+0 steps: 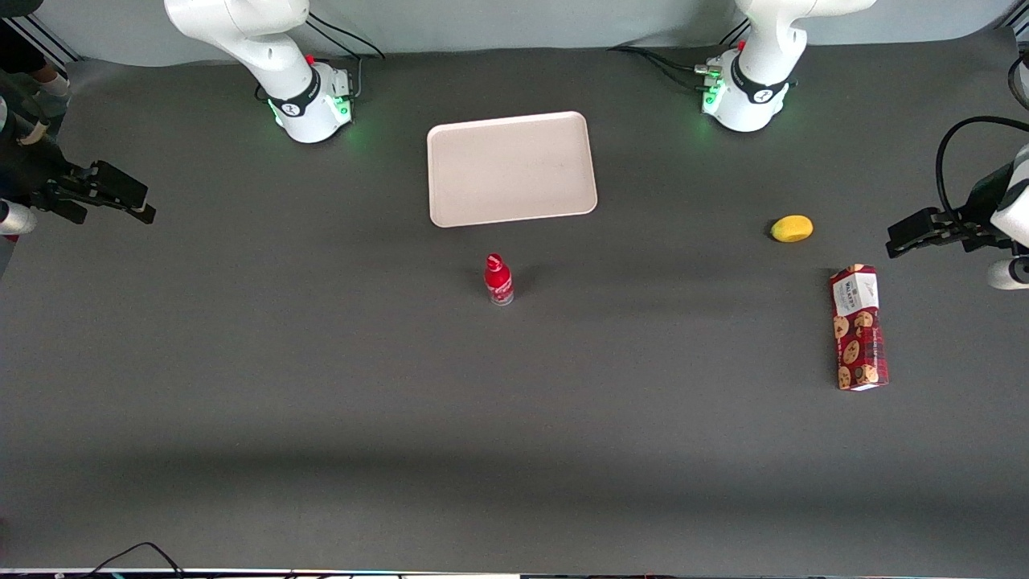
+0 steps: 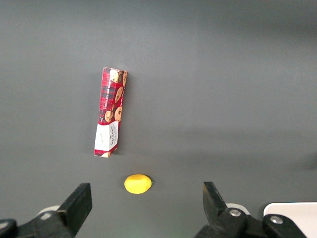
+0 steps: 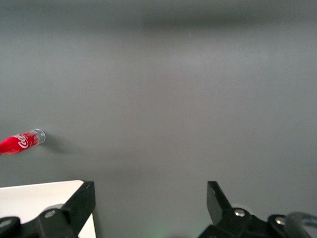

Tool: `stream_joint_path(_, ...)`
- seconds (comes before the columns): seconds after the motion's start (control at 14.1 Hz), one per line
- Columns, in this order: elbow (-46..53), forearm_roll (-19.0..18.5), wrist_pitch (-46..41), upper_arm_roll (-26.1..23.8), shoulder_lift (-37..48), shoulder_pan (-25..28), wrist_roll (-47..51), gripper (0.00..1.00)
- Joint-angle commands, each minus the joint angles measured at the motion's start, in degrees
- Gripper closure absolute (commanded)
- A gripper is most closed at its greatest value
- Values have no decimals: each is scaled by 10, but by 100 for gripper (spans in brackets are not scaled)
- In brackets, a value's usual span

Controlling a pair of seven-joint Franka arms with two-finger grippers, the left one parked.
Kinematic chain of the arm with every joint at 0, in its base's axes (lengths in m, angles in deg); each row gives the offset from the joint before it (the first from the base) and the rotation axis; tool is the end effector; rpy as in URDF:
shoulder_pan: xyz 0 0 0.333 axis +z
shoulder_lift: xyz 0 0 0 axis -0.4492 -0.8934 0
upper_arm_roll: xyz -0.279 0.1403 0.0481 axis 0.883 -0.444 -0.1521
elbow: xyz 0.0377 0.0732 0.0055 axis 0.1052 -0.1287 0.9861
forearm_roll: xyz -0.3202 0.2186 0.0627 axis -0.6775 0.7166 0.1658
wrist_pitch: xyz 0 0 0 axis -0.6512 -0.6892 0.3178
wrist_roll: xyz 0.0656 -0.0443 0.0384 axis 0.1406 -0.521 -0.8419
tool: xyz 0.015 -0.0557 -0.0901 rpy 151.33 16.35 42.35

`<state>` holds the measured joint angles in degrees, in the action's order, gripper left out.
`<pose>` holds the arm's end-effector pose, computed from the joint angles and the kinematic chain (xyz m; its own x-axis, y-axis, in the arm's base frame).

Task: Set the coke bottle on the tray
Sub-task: 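Lift the right gripper from rest and swing it toward the red bottle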

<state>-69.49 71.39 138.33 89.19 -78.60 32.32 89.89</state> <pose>0.5322 0.0248 0.6501 0.9994 -0.0330 -0.0139 -0.0332 -0.9993 -0.0167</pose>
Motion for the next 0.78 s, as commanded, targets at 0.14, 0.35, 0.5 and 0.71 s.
stream_joint_path(0.14,23,-7,-26,-59,-8,11,-12,0)
stream_joint_path(0.35,88,-2,-27,-133,-58,11,62,0)
stream_joint_path(0.5,129,-7,-26,-190,-103,30,166,0)
stream_joint_path(0.71,172,-10,0,-273,-173,34,314,0)
